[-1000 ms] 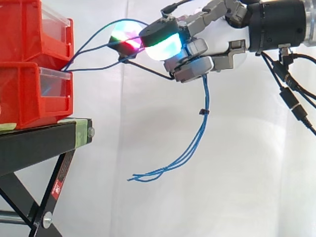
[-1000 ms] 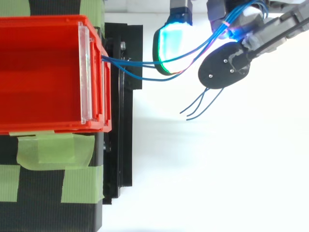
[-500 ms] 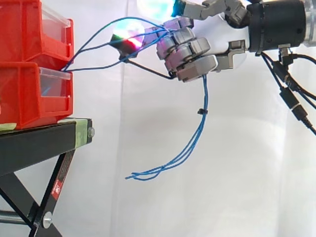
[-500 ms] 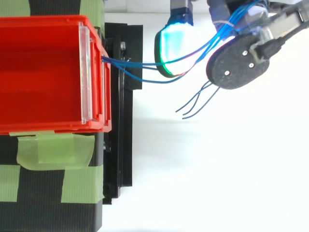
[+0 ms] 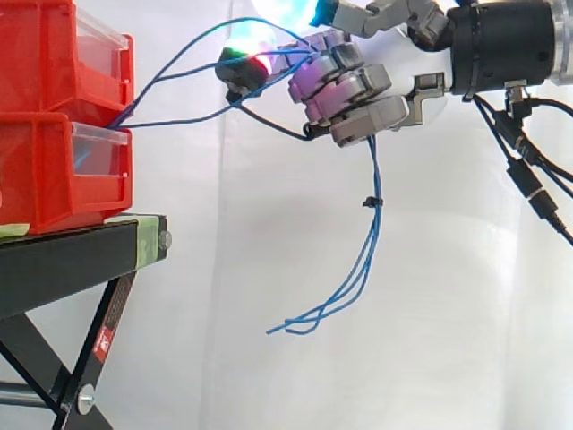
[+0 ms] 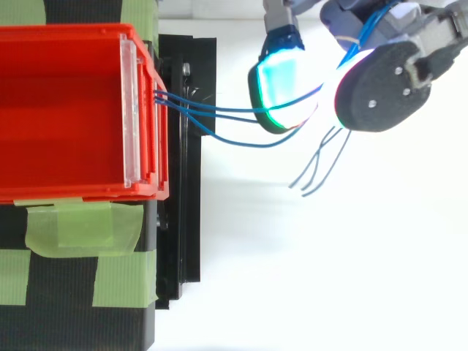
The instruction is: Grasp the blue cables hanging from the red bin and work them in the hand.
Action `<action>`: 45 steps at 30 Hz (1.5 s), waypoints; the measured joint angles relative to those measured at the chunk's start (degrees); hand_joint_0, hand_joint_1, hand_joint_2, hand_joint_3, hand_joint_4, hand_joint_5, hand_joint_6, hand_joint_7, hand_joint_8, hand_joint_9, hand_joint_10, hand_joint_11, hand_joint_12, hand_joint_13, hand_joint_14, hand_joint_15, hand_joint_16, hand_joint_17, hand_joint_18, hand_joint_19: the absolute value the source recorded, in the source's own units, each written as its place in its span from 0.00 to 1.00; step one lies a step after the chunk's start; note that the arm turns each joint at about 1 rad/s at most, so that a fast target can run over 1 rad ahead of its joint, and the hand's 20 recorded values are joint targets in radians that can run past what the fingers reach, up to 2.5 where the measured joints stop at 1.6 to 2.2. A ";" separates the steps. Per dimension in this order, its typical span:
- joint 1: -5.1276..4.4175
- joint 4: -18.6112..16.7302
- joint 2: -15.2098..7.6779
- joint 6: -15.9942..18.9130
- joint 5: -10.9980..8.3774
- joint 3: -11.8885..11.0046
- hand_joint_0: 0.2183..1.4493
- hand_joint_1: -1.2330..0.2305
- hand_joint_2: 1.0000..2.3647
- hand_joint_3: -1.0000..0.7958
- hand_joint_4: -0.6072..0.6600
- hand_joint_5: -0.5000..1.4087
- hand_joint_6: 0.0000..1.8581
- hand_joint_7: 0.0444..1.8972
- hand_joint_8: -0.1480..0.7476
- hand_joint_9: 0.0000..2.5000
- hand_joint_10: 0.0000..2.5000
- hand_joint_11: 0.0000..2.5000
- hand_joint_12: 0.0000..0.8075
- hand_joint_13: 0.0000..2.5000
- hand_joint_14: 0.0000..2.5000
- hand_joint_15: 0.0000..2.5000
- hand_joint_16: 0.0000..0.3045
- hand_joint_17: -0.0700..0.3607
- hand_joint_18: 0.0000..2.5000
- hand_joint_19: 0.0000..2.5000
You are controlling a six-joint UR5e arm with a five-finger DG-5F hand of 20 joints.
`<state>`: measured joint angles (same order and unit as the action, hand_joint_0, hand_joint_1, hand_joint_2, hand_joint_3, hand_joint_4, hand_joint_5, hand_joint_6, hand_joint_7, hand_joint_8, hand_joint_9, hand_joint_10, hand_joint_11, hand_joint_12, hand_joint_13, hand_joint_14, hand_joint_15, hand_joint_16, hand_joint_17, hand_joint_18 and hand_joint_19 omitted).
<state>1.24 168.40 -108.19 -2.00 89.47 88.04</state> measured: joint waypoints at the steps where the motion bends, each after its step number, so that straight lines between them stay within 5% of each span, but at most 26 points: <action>1: 0.00 0.00 0.00 -0.01 0.00 0.00 0.54 0.39 0.01 0.22 0.66 0.45 0.34 0.69 0.56 0.31 1.00 0.99 0.51 0.41 1.00 0.58 0.17 0.43 0.63 0.65; 10: -0.09 -0.02 0.00 -0.05 0.01 0.01 0.52 0.39 0.02 0.37 0.63 0.44 0.46 0.67 0.53 0.30 1.00 1.00 0.53 0.41 1.00 0.59 0.17 0.44 0.63 0.65; 21: -0.10 -0.77 0.00 -2.88 0.09 -0.02 0.52 0.40 0.02 0.37 0.61 0.45 0.44 0.67 0.54 0.31 1.00 1.00 0.53 0.41 1.00 0.57 0.18 0.45 0.64 0.64; 45: -0.04 -0.65 0.01 -3.27 0.00 -0.02 0.54 0.38 0.01 0.37 0.57 0.44 0.46 0.67 0.49 0.29 1.00 1.00 0.50 0.40 1.00 0.58 0.17 0.44 0.60 0.63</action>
<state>1.20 167.76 -108.18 -5.27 89.47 88.02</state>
